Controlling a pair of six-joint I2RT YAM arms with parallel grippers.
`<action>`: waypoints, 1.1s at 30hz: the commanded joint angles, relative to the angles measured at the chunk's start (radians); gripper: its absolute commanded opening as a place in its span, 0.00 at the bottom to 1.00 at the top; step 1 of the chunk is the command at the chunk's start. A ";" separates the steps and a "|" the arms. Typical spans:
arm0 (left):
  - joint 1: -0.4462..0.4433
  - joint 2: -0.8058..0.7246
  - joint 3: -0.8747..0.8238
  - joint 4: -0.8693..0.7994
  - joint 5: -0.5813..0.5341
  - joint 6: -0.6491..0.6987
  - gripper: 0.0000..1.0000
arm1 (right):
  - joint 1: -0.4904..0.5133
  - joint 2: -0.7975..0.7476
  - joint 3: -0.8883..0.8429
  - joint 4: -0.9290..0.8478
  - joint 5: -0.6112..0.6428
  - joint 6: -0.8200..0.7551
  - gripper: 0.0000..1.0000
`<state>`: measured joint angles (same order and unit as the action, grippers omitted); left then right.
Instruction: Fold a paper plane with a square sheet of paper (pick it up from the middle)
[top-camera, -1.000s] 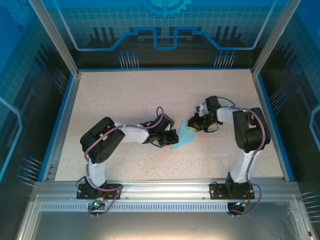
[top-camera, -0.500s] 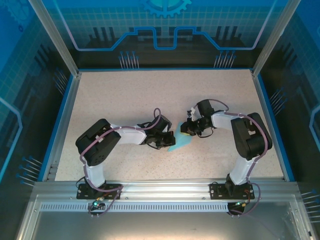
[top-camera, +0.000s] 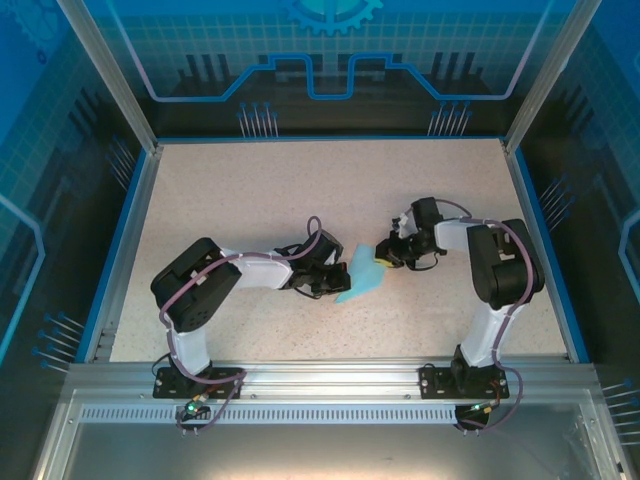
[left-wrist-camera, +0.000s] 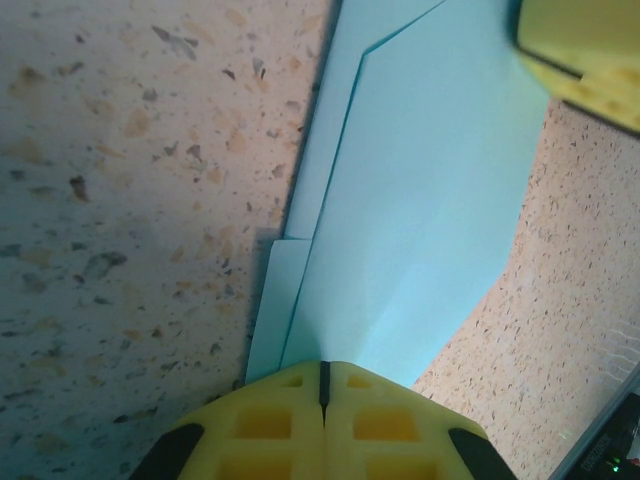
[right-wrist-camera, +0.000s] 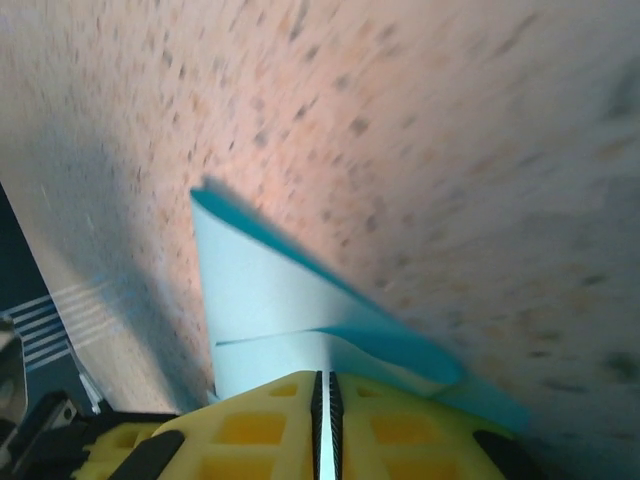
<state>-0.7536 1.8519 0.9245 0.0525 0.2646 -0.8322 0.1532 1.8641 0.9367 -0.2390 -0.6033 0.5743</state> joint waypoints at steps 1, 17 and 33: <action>0.003 0.006 -0.044 -0.137 -0.040 0.014 0.00 | -0.047 0.035 0.028 -0.007 0.113 0.052 0.14; 0.003 0.002 -0.027 -0.132 -0.035 0.016 0.00 | 0.019 -0.171 -0.020 -0.006 0.196 0.059 0.16; 0.003 -0.003 -0.019 -0.106 -0.020 0.008 0.00 | 0.231 -0.143 -0.152 0.111 0.087 0.120 0.13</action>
<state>-0.7536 1.8503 0.9245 0.0490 0.2649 -0.8326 0.3717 1.6848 0.8005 -0.1768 -0.4606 0.6781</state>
